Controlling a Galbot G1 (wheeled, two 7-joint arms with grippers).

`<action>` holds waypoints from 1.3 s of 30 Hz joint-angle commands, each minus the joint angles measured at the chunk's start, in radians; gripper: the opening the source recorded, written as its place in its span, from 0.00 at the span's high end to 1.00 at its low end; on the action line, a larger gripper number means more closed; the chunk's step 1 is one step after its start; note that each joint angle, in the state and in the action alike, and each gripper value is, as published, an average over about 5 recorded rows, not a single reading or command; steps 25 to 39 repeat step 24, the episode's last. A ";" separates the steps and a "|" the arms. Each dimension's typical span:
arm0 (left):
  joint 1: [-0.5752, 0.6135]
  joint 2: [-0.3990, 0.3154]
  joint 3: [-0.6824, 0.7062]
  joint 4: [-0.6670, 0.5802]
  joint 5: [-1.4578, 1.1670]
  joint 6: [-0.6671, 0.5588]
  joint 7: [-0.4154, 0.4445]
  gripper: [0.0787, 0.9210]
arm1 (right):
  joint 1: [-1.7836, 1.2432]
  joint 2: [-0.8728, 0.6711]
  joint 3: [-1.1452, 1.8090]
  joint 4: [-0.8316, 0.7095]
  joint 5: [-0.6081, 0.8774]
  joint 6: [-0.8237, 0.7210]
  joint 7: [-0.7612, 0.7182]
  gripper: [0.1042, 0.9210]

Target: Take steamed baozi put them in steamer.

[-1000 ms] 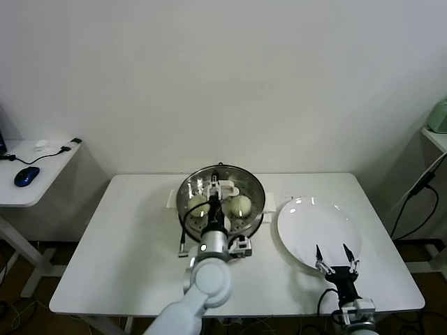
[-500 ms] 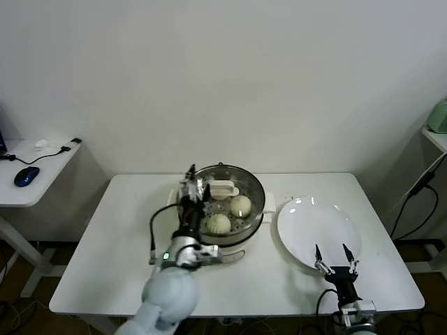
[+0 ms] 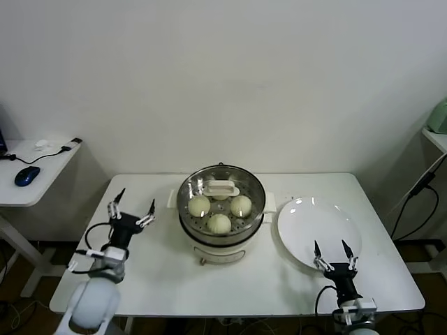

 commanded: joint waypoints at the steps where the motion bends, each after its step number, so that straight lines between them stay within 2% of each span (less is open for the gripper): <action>1: 0.089 0.091 -0.187 0.110 -0.555 -0.180 0.007 0.12 | 0.002 -0.006 -0.003 -0.004 0.014 0.000 0.001 0.12; 5: 0.098 0.065 -0.138 0.209 -0.525 -0.244 0.032 0.12 | 0.003 -0.007 -0.004 -0.006 0.015 0.001 0.000 0.12; 10: 0.093 0.030 -0.105 0.262 -0.507 -0.283 0.046 0.12 | 0.005 -0.005 -0.006 -0.007 0.015 -0.002 0.000 0.12; 39: 0.100 0.019 -0.082 0.259 -0.487 -0.292 0.059 0.12 | 0.005 0.002 -0.009 -0.007 0.012 0.000 -0.001 0.12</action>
